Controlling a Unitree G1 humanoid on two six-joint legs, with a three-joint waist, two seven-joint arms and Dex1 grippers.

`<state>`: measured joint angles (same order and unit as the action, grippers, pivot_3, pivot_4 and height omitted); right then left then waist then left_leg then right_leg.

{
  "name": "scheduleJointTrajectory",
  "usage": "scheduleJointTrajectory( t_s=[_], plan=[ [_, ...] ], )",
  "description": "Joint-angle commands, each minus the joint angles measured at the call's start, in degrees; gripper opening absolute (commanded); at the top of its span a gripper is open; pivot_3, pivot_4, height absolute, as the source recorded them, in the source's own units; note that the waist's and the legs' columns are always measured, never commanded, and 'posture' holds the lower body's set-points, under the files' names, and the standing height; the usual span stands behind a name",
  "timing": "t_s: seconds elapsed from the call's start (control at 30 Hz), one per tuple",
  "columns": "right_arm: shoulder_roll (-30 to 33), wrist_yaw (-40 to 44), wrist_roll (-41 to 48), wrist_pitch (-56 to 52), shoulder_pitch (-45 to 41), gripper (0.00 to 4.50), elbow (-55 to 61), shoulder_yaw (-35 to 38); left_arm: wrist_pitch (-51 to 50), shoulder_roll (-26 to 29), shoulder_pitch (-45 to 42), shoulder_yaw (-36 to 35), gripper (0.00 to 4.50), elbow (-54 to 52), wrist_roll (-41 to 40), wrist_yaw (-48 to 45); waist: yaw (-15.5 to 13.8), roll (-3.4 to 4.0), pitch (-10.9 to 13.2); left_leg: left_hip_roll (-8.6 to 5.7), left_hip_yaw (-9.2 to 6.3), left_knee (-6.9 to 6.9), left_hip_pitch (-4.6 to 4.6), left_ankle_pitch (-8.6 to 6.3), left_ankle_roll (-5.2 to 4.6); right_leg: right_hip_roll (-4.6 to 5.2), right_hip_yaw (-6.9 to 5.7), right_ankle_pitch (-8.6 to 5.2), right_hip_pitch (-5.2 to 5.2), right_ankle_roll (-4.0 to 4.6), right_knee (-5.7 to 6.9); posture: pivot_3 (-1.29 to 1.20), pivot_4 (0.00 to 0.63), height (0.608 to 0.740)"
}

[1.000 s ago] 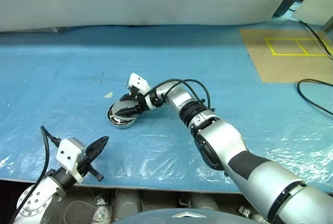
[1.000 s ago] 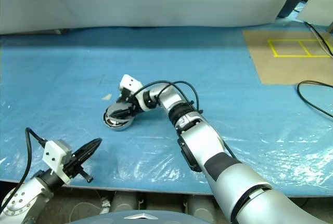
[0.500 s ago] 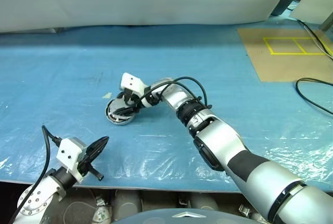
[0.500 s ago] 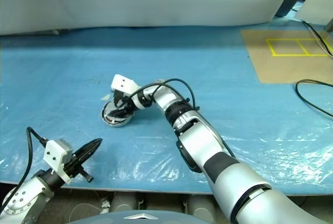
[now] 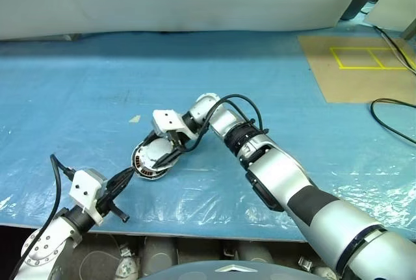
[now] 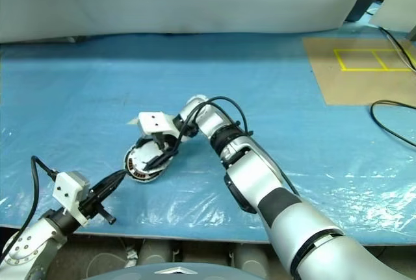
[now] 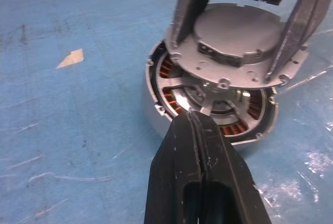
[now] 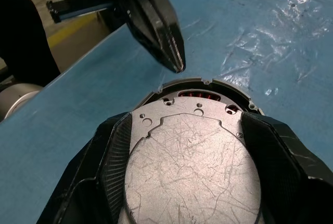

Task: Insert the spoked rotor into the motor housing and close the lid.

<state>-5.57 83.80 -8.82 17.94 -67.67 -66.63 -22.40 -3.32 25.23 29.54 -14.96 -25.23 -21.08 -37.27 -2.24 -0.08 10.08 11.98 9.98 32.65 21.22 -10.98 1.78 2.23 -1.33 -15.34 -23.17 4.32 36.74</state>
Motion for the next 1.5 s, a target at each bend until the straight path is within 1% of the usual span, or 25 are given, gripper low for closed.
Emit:
scheduleJointTrajectory(
  t_s=[0.03, 0.13, 0.27, 0.33, 0.47, 0.57, 0.7, 0.87, 1.07, 1.13, 1.27, 1.37, 1.5],
  plan=[
    [-0.27, 0.54, -2.14, 4.03, -1.41, 3.0, -0.52, -1.51, 0.41, 0.92, 0.65, -1.95, 0.0, -0.61, -0.75, -0.43, 0.04, 0.0, 0.0, 0.01, 0.0, 0.0, 0.0, 0.0, 0.0, -0.01, 0.0, 0.0, 0.0, 0.0, 0.0, 0.0, 0.15, 0.74],
    [-1.67, -3.59, -2.06, 3.53, -2.06, 3.0, -1.46, -0.14, 0.45, 1.19, 1.1, -2.94, 0.0, -0.56, -1.04, -0.56, 0.08, 0.0, 0.0, 0.01, 0.0, 0.0, 0.0, 0.0, -0.01, -0.01, 0.0, 0.0, -0.01, 0.0, 0.0, 0.0, 0.15, 0.74],
    [-5.51, -13.91, 1.14, -4.32, -4.12, 3.0, -2.93, 5.37, 0.61, 1.39, 1.47, -3.75, 0.0, -0.32, -1.25, -0.9, 0.0, 0.01, 0.02, 0.06, 0.0, 0.0, 0.0, 0.0, 0.0, -0.03, -0.02, -0.01, -0.02, 0.01, 0.01, 0.0, 0.15, 0.74],
    [-6.8, -17.75, 1.9, -7.6, -4.84, 3.0, -3.26, 7.2, 0.66, 1.39, 1.47, -3.94, 0.0, -0.17, -1.26, -1.11, -0.25, 0.0, 0.02, 0.05, 0.0, 0.02, 0.0, 0.0, 0.0, -0.02, -0.03, -0.01, -0.01, 0.01, 0.02, 0.0, 0.15, 0.74],
    [-8.75, -24.29, 2.66, -14.56, -5.11, 3.0, -3.8, 9.64, 0.77, 1.34, 1.28, -3.98, 0.0, 0.19, -1.11, -1.29, -0.28, 0.0, 0.02, 0.01, 0.01, 0.06, 0.0, 0.0, 0.0, 0.01, -0.02, -0.01, 0.02, 0.01, 0.01, 0.0, 0.15, 0.74],
    [-10.21, -27.9, 2.25, -18.33, -3.74, 3.0, -3.65, 9.91, 0.87, 1.23, 1.29, -3.94, 0.0, 0.38, -0.96, -1.39, -0.23, 0.0, 0.02, 0.04, 0.0, 0.05, 0.0, 0.0, 0.01, -0.03, -0.02, 0.0, 0.01, 0.01, 0.02, 0.0, 0.15, 0.74],
    [-11.76, -29.41, 3.11, -21.19, -2.18, 3.0, -2.63, 10.3, 1.03, 1.02, 1.31, -3.49, 0.0, 0.54, -0.71, -1.39, -0.15, -0.01, 0.02, 0.04, 0.01, 0.03, 0.01, 0.0, 0.02, -0.02, -0.02, 0.0, 0.0, 0.01, 0.01, 0.0, 0.15, 0.74],
    [-13.89, -39.12, 6.65, -25.1, -2.95, 3.0, -2.68, 14.11, 1.17, 0.88, 1.2, -3.15, 0.0, 0.74, -0.52, -1.35, -0.31, 0.0, 0.02, 0.03, 0.01, 0.06, -0.02, 0.0, 0.02, -0.02, -0.02, 0.0, 0.02, 0.0, 0.03, 0.0, 0.15, 0.74],
    [-15.72, -44.31, 12.21, -28.86, -3.58, 3.0, -2.24, 18.53, 1.29, 0.7, 1.14, -2.94, 0.0, 0.88, -0.33, -1.36, -0.32, 0.0, 0.02, 0.02, 0.02, 0.07, -0.02, 0.01, 0.04, -0.02, -0.02, 0.0, 0.04, 0.0, 0.04, 0.0, 0.15, 0.74],
    [-16.15, -47.17, 13.9, -29.72, -3.83, 3.0, -2.13, 20.03, 1.28, 0.74, 1.07, -2.96, 0.0, 0.99, -0.31, -1.42, -0.32, -0.01, 0.02, 0.02, 0.02, 0.06, -0.02, 0.01, 0.04, -0.02, -0.02, 0.0, 0.03, 0.0, 0.04, 0.0, 0.15, 0.74],
    [-17.2, -52.6, 14.73, -30.05, -3.42, 3.0, -1.53, 20.23, 1.35, 0.77, 0.89, -2.78, 0.0, 1.24, -0.13, -1.53, -0.34, -0.01, 0.02, 0.01, 0.03, 0.06, -0.02, 0.04, 0.08, -0.01, -0.02, 0.0, 0.03, 0.0, 0.04, 0.0, 0.15, 0.74],
    [-17.75, -59.18, 14.27, -29.13, -3.21, 3.0, -1.37, 19.92, 1.38, 0.77, 0.59, -2.62, 0.0, 1.48, -0.02, -1.59, -0.37, 0.0, 0.02, 0.01, 0.03, 0.06, -0.01, 0.08, 0.17, -0.01, -0.02, 0.0, 0.03, -0.01, 0.04, 0.0, 0.15, 0.74],
    [-18.44, -71.44, 14.29, -30.32, -3.62, 3.0, -2.08, 20.72, 1.3, 0.71, 0.33, -2.28, 0.0, 1.48, 0.13, -1.54, -0.45, -0.01, 0.01, -0.04, 0.03, 0.06, -0.01, 0.12, 0.24, 0.01, -0.02, 0.0, 0.03, -0.01, 0.03, 0.0, 0.15, 0.74]
  ],
)
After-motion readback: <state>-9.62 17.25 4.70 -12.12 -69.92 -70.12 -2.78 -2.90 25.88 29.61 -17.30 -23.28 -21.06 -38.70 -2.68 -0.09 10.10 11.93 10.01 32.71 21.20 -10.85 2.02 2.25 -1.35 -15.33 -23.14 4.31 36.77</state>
